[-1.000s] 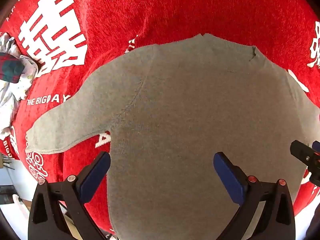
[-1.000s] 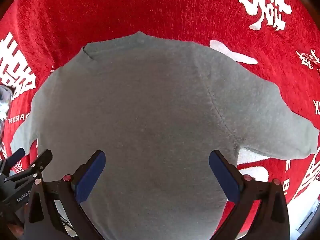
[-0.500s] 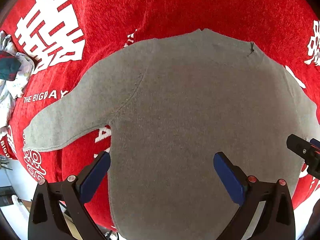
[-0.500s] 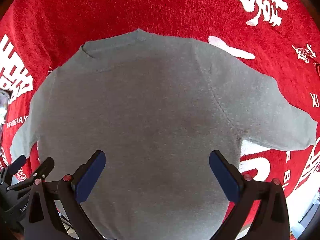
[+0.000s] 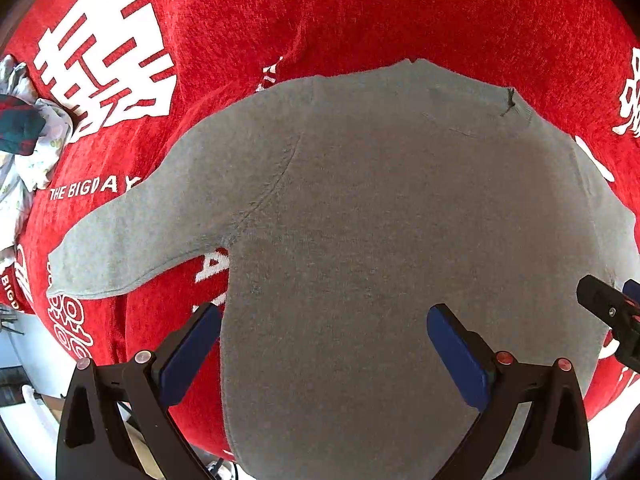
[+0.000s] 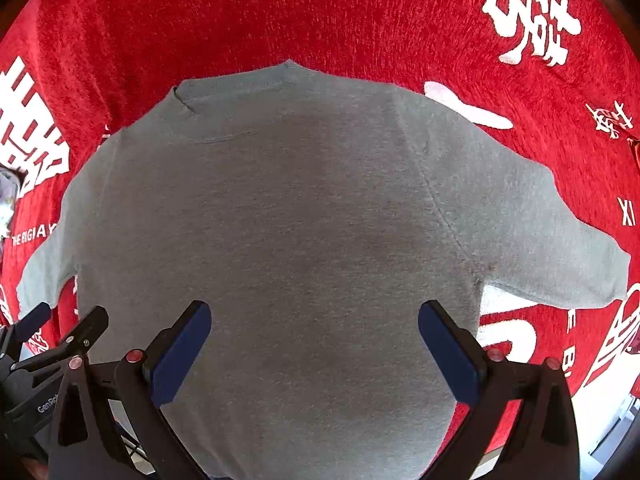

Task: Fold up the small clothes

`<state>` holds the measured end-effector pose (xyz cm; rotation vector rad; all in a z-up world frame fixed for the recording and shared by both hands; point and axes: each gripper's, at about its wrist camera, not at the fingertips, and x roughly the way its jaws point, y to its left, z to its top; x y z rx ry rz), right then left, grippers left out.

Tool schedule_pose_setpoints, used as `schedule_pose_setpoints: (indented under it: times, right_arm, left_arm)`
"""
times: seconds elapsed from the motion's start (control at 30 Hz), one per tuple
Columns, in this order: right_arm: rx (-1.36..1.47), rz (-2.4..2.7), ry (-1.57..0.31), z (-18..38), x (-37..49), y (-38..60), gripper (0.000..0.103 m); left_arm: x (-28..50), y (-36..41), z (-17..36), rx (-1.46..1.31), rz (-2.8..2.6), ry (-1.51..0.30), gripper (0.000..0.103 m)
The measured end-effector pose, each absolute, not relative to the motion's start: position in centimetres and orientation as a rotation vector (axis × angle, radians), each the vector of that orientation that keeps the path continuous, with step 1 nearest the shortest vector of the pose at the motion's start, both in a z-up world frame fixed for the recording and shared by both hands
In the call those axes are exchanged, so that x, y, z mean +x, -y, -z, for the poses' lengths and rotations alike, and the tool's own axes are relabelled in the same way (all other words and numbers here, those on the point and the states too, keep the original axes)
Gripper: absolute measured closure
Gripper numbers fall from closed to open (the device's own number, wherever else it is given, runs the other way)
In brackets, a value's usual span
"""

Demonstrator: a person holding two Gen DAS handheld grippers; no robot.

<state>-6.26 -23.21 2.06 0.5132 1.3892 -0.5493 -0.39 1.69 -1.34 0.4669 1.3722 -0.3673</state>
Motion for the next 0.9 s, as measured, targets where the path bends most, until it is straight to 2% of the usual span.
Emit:
schedule_pose_setpoints:
  times: [0.9]
  right_arm:
    - [0.499, 0.572, -1.357, -2.8, -6.9, 23.8, 0.000]
  left_arm:
    - [-1.0, -0.7, 0.3, 0.459, 0.390, -1.330, 0.000]
